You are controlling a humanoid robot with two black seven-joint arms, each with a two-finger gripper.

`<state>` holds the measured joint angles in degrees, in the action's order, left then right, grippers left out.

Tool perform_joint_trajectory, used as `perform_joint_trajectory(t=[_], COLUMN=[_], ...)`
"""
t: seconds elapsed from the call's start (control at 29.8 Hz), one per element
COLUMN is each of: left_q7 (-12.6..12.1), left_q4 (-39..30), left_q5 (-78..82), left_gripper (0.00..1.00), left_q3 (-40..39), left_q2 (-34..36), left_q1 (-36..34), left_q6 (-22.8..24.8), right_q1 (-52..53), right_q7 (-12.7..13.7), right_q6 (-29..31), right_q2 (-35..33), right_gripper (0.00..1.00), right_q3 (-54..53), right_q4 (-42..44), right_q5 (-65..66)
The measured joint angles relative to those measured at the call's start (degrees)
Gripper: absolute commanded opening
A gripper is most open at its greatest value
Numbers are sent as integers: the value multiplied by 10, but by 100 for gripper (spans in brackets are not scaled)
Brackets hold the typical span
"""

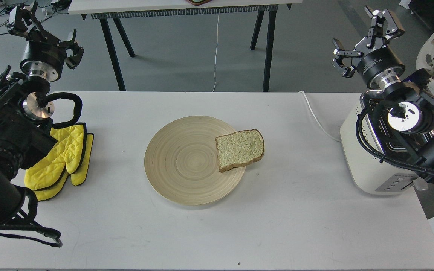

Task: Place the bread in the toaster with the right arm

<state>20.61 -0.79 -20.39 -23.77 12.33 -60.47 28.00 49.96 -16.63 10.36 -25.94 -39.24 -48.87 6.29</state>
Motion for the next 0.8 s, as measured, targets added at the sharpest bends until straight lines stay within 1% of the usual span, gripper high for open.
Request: perform_joint_trajectory(t=[0.17,0.27,0.37,0.44,0.47,0.54,0.6,0.7,0.8], left_q7=[0,0,0,0,0,0,0,0,0], left_q4=[0,0,0,0,0,0,0,0,0], left_q5=[-1,-1,-1,-1,-1,-1,-1,-1,-1], left_gripper=[100,100,100,100,100,100,100,100,100], left_q3=[-2,-2,-2,-1,-1,-1,-1,-2,0], left_q2=[-1,-2,-2,-2,-2,-2,-2,-2,-3], left_q1=[0,0,0,0,0,0,0,0,0], left_q6=[0,0,0,0,0,0,0,0,0], right_q1=[27,29,29,29,28,25,23,15,3], right_q7=[4,5,6,11,16,26,32,34,34], right_q6=[-50,-83,-119,-143,-154,-172,-187,-203,-221], right_q2=[-23,-21,-20,-19,-18,-16,-12,-1,13], right_gripper=[97,94,93,92,89,86,85,84,79], right_q3=[87,136,179,214,231,262,294,337,367], right_q4=[-45,-64,-82,-96,-101,-105,-105,-101,-96], right_q5=[76,131,184,217,232,256,275,289,292])
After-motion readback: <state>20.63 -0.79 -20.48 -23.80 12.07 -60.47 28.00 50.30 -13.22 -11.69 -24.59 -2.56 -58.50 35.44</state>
